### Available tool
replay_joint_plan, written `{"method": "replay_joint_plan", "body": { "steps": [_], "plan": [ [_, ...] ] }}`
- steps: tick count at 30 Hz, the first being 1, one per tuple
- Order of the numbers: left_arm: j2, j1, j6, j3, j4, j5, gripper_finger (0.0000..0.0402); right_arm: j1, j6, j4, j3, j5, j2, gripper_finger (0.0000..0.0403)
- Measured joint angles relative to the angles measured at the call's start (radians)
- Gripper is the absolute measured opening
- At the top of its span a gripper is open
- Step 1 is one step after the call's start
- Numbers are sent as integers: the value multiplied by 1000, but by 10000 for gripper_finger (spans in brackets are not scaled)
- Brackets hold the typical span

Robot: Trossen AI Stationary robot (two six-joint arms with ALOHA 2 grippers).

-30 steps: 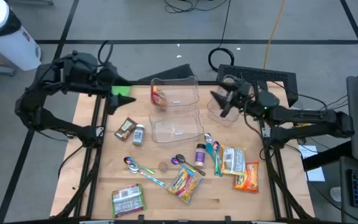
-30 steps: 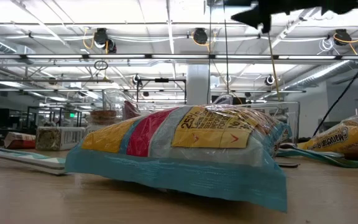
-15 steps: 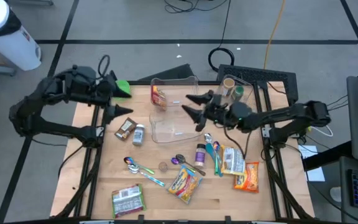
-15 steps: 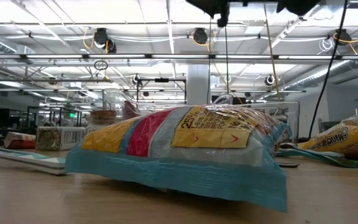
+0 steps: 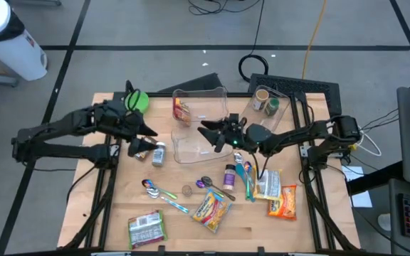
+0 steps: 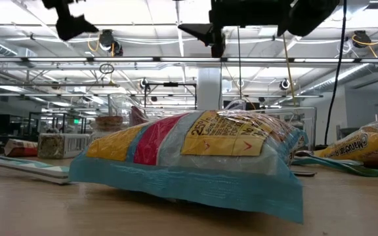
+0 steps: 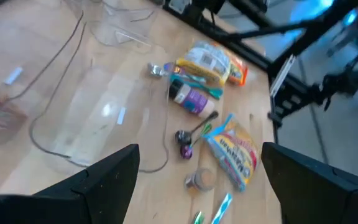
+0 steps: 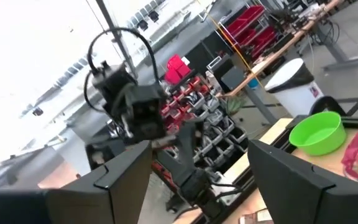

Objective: Pick & Place Food Item
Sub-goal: Put the orange seasoning pack into the top right transparent bin

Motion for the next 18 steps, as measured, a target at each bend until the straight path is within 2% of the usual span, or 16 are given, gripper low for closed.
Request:
{"method": "replay_joint_plan", "body": {
  "steps": [5, 10, 13, 18],
  "plan": [
    [-7, 0, -98, -142, 224, -1, 344, -2, 73, 39, 0, 1, 28, 258],
    [30, 0, -164, -218, 407, -1, 344, -2, 159, 47, 0, -3, 33, 258],
    [62, 0, -177, -235, 505, -23, 344, -2, 140, 46, 0, -3, 33, 258],
    [138, 0, -228, -235, 670, -141, 344, -4, 27, 47, 0, -37, 28, 258]
  ]
}}
